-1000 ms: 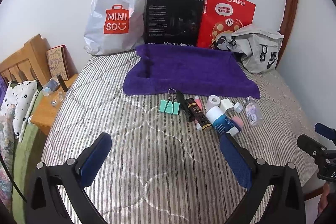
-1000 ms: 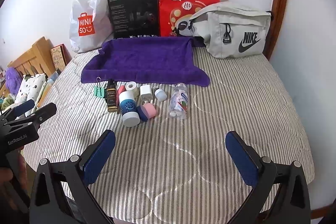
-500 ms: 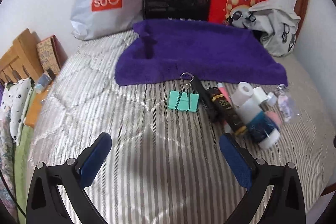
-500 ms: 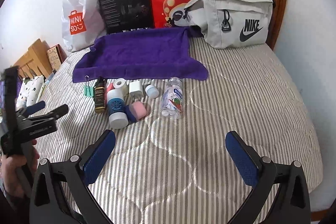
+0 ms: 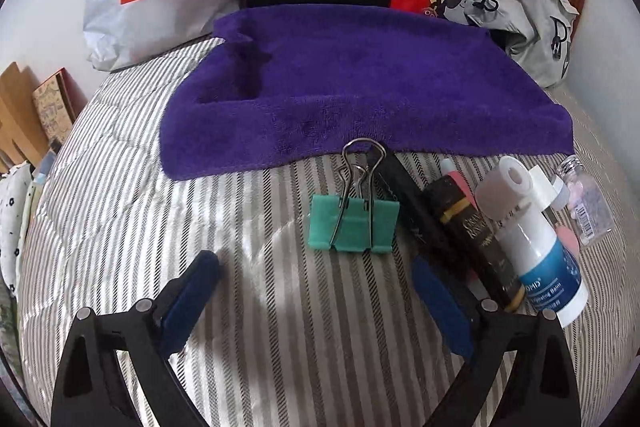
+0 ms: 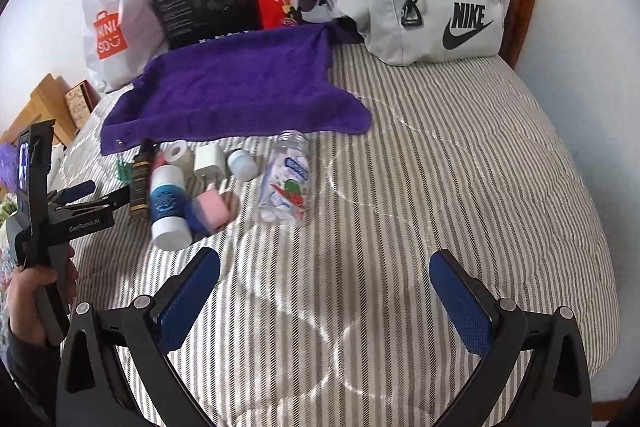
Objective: Organize rigid objects
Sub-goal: 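Grasp the green binder clip with left tool while right tool grasps the clear mint bottle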
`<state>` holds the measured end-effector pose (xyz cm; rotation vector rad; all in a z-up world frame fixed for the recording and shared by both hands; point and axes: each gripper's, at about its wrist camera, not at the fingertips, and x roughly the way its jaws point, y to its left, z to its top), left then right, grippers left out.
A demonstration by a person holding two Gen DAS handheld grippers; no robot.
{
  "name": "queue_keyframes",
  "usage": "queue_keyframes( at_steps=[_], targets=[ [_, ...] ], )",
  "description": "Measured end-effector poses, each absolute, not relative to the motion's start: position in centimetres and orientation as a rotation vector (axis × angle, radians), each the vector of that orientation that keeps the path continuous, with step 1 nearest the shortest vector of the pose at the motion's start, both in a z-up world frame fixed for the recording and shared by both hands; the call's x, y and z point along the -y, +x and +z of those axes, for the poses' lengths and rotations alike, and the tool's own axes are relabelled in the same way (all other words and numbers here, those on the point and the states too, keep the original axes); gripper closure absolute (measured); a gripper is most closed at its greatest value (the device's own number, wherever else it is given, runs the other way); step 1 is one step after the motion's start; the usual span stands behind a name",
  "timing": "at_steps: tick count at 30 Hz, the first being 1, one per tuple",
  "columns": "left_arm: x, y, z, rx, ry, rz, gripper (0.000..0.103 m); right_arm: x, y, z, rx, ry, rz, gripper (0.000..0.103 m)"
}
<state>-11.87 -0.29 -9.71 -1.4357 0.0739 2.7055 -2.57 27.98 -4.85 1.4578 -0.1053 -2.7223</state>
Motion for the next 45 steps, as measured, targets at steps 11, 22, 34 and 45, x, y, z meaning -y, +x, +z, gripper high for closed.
queue_keyframes(
  at_steps=[11, 22, 34, 45],
  targets=[
    [-0.6, -12.2, -9.0, -0.101, -1.355, 2.693, 0.043, -29.1, -5.1, -6.9, 0.218, 1.482, -2.684, 0.0],
    [-0.5, -12.2, -9.0, -0.091, -1.346, 2.673, 0.064, -25.8, -9.2, -7.9, 0.17, 1.454, -2.65, 0.003],
    [-0.4, -12.1, -9.0, -0.084, -1.347, 2.674, 0.064, -23.4, -11.2, -10.0, 0.006, 1.539, -2.714, 0.024],
    [-0.7, -12.0, -9.0, -0.076, -1.347, 2.666, 0.064, -23.5, -11.0, -9.5, -0.006, 1.504, -2.699, 0.062]
  ],
)
